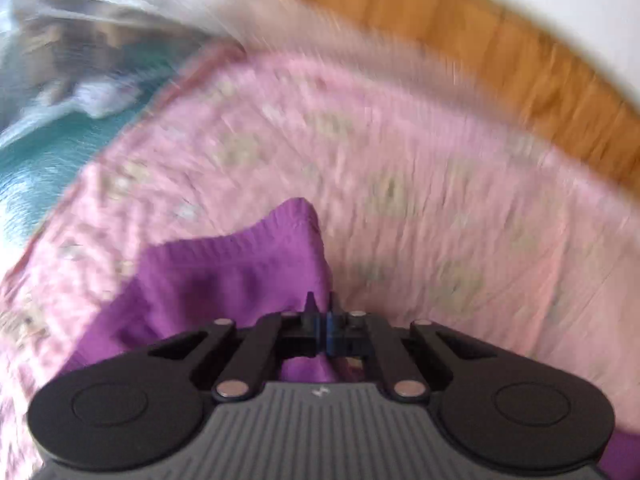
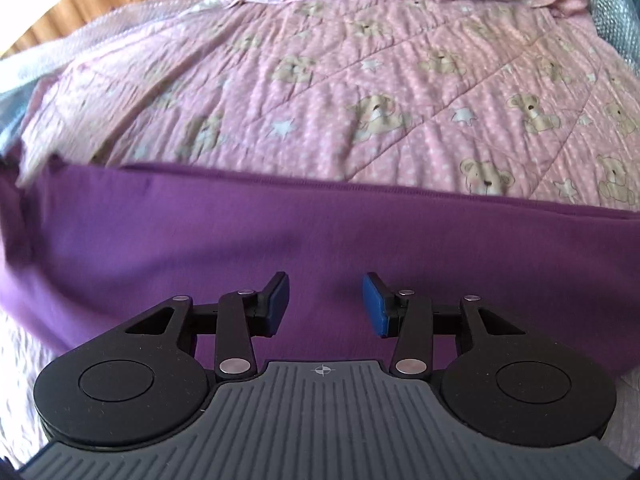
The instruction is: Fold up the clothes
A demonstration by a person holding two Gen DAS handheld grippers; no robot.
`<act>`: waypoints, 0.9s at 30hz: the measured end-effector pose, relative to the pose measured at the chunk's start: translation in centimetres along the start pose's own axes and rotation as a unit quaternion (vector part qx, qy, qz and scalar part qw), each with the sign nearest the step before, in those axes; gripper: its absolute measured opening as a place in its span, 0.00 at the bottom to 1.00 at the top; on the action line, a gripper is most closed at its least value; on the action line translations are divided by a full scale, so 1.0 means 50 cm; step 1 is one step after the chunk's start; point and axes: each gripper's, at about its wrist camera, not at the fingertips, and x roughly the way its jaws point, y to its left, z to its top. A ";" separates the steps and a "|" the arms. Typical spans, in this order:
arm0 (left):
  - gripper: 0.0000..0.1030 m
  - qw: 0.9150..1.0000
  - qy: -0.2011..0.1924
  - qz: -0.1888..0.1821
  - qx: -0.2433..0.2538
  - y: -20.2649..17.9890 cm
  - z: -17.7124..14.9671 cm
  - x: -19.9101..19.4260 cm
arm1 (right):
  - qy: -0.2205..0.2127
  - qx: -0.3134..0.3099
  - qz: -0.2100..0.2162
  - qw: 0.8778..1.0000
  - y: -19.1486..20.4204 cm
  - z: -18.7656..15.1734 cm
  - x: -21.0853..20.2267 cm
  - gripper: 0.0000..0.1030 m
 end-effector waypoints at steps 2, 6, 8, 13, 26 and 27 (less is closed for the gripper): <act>0.03 0.997 -0.010 0.001 -0.083 0.102 -0.032 -0.091 | 0.021 0.001 -0.018 1.000 0.005 -0.022 0.011 0.49; 0.06 0.981 0.054 -0.027 -0.185 0.274 -0.140 -0.112 | 0.021 -0.013 -0.048 0.999 0.023 -0.036 0.016 0.52; 0.16 0.975 0.059 -0.038 -0.210 0.313 -0.167 -0.109 | 0.023 -0.015 -0.063 0.998 0.031 -0.025 0.009 0.53; 0.58 0.975 0.015 -0.065 -0.212 0.344 -0.158 -0.124 | -0.017 -0.016 -0.070 0.997 0.083 0.034 -0.036 0.53; 0.10 0.983 0.046 -0.051 -0.172 0.371 -0.131 -0.024 | -0.018 -0.075 0.146 0.986 0.384 0.204 0.027 0.56; 0.10 0.982 0.050 -0.053 -0.173 0.373 -0.136 -0.018 | -0.014 -0.077 0.161 0.984 0.402 0.221 0.042 0.56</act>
